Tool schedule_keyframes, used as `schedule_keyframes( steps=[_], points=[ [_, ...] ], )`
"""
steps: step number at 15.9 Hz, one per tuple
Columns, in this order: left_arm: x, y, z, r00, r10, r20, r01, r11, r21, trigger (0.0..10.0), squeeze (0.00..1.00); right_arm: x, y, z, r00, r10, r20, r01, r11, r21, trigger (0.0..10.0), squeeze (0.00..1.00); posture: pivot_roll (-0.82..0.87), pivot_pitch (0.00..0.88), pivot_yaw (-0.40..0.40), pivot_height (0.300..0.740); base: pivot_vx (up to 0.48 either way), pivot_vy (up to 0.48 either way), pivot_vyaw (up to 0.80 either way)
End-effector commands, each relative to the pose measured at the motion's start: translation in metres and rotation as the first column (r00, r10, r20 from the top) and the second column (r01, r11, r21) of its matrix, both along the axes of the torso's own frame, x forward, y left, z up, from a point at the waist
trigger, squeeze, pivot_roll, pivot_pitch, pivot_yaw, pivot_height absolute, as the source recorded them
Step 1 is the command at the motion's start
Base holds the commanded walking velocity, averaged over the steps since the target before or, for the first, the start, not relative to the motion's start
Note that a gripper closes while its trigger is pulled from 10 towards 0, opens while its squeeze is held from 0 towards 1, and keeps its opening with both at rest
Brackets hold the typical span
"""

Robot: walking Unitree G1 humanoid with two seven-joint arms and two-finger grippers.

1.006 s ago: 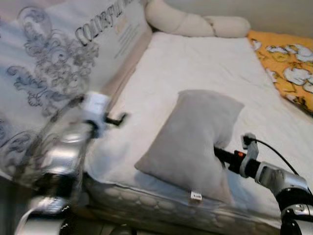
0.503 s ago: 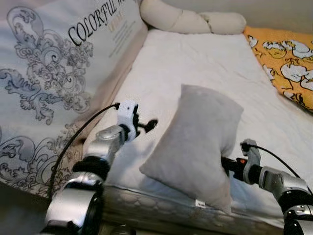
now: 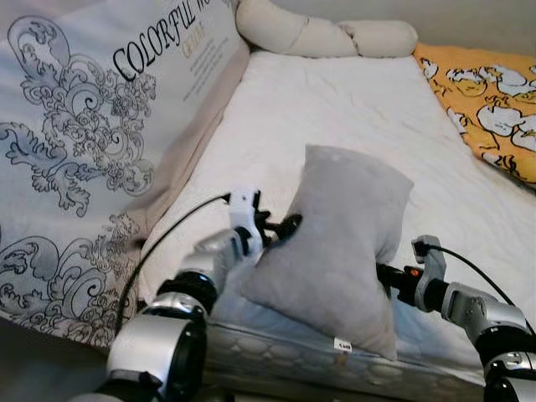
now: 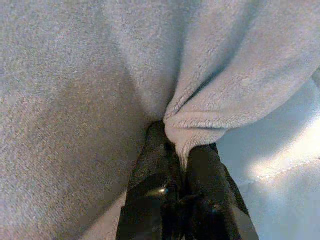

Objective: Clean up the room

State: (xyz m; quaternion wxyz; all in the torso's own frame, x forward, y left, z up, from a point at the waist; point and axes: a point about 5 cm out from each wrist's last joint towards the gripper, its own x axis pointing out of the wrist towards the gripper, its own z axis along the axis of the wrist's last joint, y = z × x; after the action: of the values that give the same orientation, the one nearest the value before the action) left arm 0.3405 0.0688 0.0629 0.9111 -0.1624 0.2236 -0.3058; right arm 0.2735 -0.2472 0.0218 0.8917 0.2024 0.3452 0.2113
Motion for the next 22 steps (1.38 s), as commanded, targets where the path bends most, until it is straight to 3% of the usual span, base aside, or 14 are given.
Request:
schedule_keyframes(
  steps=[1,3,6,7,8,9,10,12,16,22],
  points=[
    [-0.001,-0.01,0.002,0.998,-0.066,0.002,0.066,0.998,0.02,10.0,1.0,0.005,0.005,0.005,1.0,0.016,0.026,-0.016,1.0,0.016,0.0,0.0,-0.12,0.0,0.051,0.74,0.0,0.0,0.0],
    [-0.007,-0.017,-0.004,0.993,-0.118,-0.019,0.119,0.992,0.052,10.0,1.0,0.006,0.008,0.007,0.999,0.016,0.037,-0.018,0.999,0.039,0.0,0.0,-0.12,0.0,0.05,0.74,0.0,0.0,0.0],
    [-0.016,-0.032,-0.004,0.97,-0.237,-0.056,0.234,0.97,-0.061,10.0,0.99,0.016,0.019,0.018,0.99,0.005,0.144,-0.019,0.996,0.09,0.0,0.0,-0.12,0.0,0.051,0.74,0.0,0.0,0.0],
    [-0.019,-0.036,-0.004,0.956,-0.287,-0.059,0.283,0.956,-0.076,10.0,0.32,0.021,0.024,0.023,0.983,0.007,0.185,-0.029,0.993,0.115,0.0,0.0,-0.12,0.0,0.052,0.74,0.0,0.0,0.0],
    [-0.022,-0.038,-0.005,0.94,-0.335,-0.07,0.33,0.941,-0.078,10.0,0.0,0.027,0.032,0.029,0.976,0.015,0.218,-0.045,0.99,0.135,0.0,0.0,-0.12,0.0,0.054,0.74,0.0,0.0,0.0],
    [-0.022,-0.038,-0.004,0.939,-0.334,-0.081,0.326,0.94,-0.104,6.5,0.0,0.033,0.039,0.036,0.967,0.021,0.253,-0.063,0.985,0.158,0.0,0.0,-0.12,0.0,0.054,0.74,0.0,0.0,0.0],
    [-0.018,-0.035,-0.001,0.952,-0.294,-0.088,0.279,0.949,-0.15,0.0,0.0,0.038,0.047,0.04,0.963,0.03,0.269,-0.078,0.982,0.172,0.0,0.0,-0.11,0.0,0.05,0.74,0.0,0.0,0.0],
    [-0.012,-0.028,0.005,0.965,-0.255,-0.065,0.238,0.951,-0.196,0.0,0.0,0.045,0.061,0.045,0.955,0.066,0.291,-0.119,0.978,0.169,0.0,0.0,-0.1,0.0,0.046,0.74,0.0,0.0,0.0],
    [0.0,-0.011,0.02,0.977,-0.212,0.006,0.209,0.955,-0.209,0.0,0.0,0.058,0.086,0.054,0.935,0.112,0.336,-0.167,0.976,0.141,0.0,0.0,-0.08,0.0,0.034,0.74,0.0,0.0,0.0],
    [-0.002,-0.012,0.023,0.968,-0.248,0.033,0.25,0.952,-0.179,0.0,0.0,0.062,0.097,0.057,0.918,0.081,0.388,-0.146,0.979,0.141,0.0,0.0,-0.06,0.0,0.03,0.74,0.0,0.0,0.0]
  ],
)
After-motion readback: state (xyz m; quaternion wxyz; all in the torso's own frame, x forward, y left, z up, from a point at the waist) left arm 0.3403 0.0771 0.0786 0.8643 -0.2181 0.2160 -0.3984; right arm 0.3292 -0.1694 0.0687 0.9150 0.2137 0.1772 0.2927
